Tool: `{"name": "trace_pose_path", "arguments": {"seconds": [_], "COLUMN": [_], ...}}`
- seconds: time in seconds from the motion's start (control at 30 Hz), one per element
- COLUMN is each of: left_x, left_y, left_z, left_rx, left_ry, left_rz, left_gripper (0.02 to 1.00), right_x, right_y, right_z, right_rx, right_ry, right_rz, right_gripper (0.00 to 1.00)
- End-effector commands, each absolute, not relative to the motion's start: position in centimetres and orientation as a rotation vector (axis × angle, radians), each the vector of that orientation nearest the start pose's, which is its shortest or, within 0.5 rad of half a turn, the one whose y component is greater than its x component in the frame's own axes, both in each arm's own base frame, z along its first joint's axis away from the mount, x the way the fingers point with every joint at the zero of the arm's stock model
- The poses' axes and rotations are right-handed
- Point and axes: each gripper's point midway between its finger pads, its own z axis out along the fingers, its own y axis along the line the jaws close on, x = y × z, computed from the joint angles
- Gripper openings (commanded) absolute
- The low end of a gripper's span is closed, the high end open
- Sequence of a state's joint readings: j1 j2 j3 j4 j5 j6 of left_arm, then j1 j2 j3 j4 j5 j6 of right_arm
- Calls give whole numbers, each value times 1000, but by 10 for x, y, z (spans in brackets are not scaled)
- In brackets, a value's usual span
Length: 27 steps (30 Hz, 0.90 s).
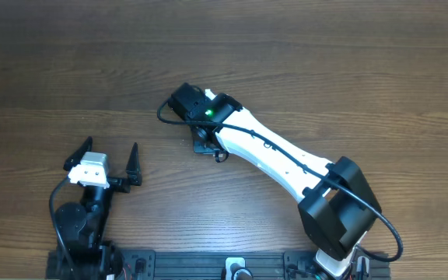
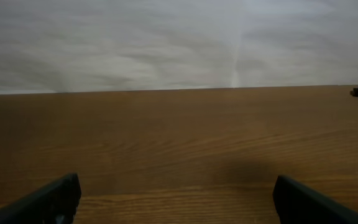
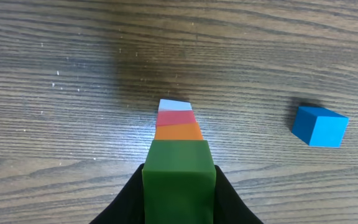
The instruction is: Stack Cubes
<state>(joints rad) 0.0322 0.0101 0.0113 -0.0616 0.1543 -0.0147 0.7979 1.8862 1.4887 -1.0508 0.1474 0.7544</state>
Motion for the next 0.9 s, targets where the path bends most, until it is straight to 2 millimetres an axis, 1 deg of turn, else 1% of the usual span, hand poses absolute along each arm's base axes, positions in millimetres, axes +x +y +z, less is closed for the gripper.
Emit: {"name": "trace_pose_path", "arguments": {"seconds": [0.03,0.53,0.9], "left_x": [245,245,245], "left_y": [-21,-21,-21], "left_z": [161,161,161], "left_rx": [106,107,106], "left_ry": [1626,1626,1626], "left_rz": [-109,-109,-109], "left_gripper": [1000,1000,1000], "right_x": [289,286,285], "right_y": [257,254,253], "right_z": [83,80,78], "right_rx": [-49,-39,-39], "right_ry": [2952,2963,2965], "right_rz": [-18,-30,-34], "right_gripper": [12,9,45]}}
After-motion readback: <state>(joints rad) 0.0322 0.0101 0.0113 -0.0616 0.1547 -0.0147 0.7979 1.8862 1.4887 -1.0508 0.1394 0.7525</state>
